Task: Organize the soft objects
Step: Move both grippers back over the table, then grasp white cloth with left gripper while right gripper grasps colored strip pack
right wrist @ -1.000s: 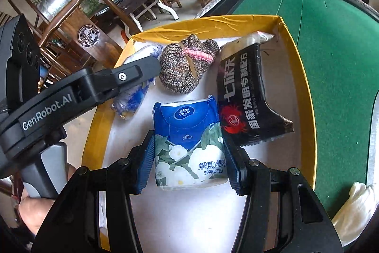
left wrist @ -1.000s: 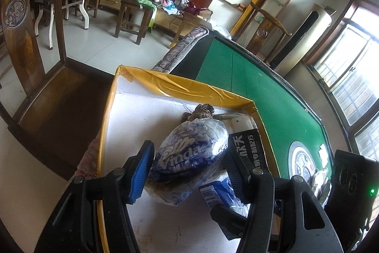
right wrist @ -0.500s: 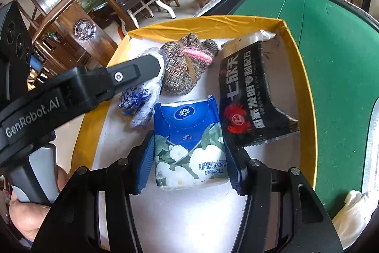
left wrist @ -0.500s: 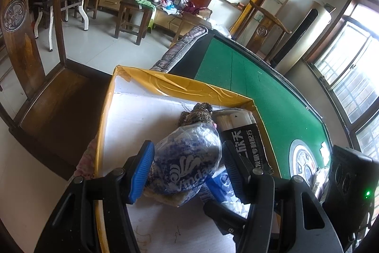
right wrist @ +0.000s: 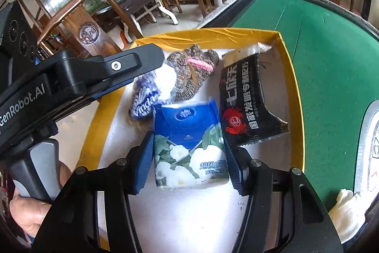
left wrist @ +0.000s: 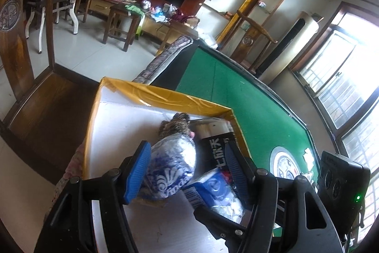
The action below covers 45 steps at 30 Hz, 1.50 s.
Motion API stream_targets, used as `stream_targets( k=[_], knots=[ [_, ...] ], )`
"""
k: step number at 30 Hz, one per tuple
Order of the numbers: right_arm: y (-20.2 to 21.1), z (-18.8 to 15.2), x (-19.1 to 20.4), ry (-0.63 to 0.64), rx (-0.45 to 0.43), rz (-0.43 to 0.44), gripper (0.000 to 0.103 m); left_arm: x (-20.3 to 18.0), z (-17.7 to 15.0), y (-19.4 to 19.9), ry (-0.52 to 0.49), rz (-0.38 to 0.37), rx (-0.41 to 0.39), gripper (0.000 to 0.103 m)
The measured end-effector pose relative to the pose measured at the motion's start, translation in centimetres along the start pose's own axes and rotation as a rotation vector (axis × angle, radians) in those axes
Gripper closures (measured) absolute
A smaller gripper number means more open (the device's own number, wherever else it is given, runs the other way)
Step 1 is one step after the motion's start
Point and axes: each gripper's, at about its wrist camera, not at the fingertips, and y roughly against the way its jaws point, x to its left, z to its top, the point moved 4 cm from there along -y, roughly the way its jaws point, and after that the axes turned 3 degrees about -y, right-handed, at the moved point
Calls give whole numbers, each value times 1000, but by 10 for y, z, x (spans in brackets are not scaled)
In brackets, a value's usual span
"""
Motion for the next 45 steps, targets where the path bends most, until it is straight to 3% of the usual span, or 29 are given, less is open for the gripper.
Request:
stream_targets(
  k=[12, 19, 23, 28, 32, 37, 40, 43, 45],
  knots=[
    [60, -6, -29, -59, -111, 51, 46, -13, -1, 3, -54, -40, -25, 37],
    [86, -21, -106, -170, -126, -118, 46, -19, -1, 8, -77, -63, -37, 37],
    [83, -37, -147, -234, -75, -204, 47, -28, -3, 12, -104, -84, -52, 36],
    [71, -54, -170, -268, -20, -186, 47, -41, -8, 13, -159, -111, -56, 34],
    [78, -67, -167, -226, 18, -193, 47, -47, -10, 11, -177, -144, -45, 34],
    [107, -113, -147, -176, 56, -139, 46, -56, -14, 11, -187, -161, -30, 34],
    [143, -137, -138, -147, -14, -51, 46, -66, -18, 16, -201, -194, -30, 34],
    [180, -147, -152, -128, -192, -75, 46, -89, -27, 21, -252, -267, -14, 29],
    [195, -146, -171, -185, -277, -79, 46, -114, -41, 22, -328, -335, 28, 25]
  ],
)
